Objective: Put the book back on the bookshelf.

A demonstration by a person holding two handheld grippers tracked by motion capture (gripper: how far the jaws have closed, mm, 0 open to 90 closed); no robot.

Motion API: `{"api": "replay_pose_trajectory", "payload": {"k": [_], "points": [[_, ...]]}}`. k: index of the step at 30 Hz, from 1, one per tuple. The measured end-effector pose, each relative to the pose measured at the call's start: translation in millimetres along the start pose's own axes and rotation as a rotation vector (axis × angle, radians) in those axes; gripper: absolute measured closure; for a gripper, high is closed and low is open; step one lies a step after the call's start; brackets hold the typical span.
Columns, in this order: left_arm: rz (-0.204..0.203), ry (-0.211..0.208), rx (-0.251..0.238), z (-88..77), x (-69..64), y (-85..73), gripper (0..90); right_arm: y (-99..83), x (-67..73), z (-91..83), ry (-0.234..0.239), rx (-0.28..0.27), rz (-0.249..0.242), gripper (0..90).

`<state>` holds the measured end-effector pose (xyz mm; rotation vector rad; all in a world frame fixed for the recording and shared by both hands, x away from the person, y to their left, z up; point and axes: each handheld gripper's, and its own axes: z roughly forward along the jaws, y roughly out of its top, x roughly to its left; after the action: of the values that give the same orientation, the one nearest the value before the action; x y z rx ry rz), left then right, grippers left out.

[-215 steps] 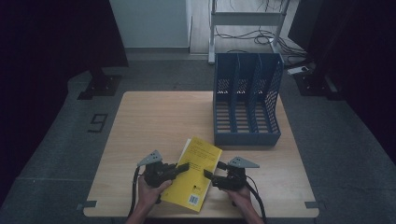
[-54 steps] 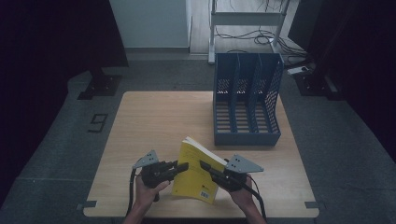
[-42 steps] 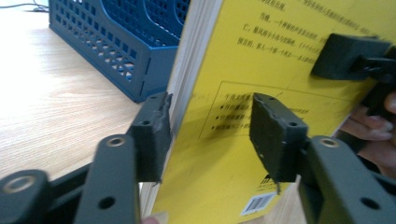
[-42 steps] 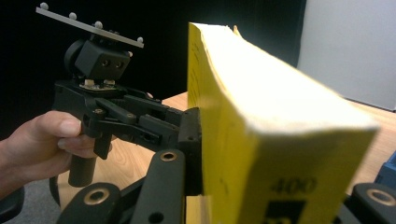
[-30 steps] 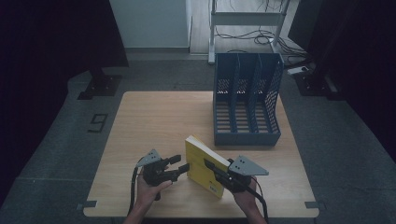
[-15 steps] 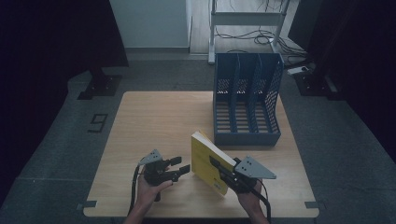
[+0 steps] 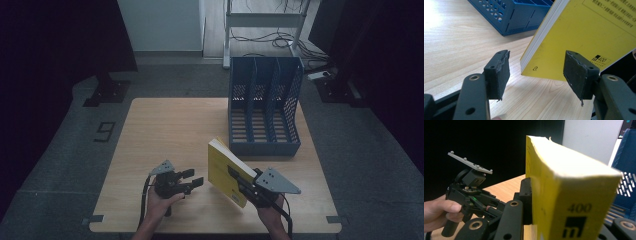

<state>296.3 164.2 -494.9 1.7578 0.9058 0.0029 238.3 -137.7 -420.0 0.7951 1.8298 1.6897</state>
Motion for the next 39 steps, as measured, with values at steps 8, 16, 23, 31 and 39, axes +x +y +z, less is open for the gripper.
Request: {"api": "replay_pose_trajectory", "payload": {"k": [8,16,23,31,39], "points": [[-0.008,0.004,0.015,1.3,1.5,-0.9,37.6,3.4,-0.4,-3.2,-0.013,-0.011,-0.007,74.3],[-0.019,0.007,0.009,0.7,1.8,-0.2,37.6,7.3,0.2,-1.5,-0.009,-0.012,-0.009,74.3],[-0.022,0.006,0.0,-2.4,2.3,0.7,37.6,7.6,-1.2,1.6,-0.026,-0.001,-0.008,74.3],[-0.022,0.007,0.006,-1.6,2.3,0.0,37.5,15.3,-5.0,1.5,-0.061,-0.017,0.003,74.3],[-0.026,0.01,0.012,-1.9,3.0,-0.5,37.1,24.7,-8.0,3.8,-0.086,-0.033,-0.001,74.3]]}}
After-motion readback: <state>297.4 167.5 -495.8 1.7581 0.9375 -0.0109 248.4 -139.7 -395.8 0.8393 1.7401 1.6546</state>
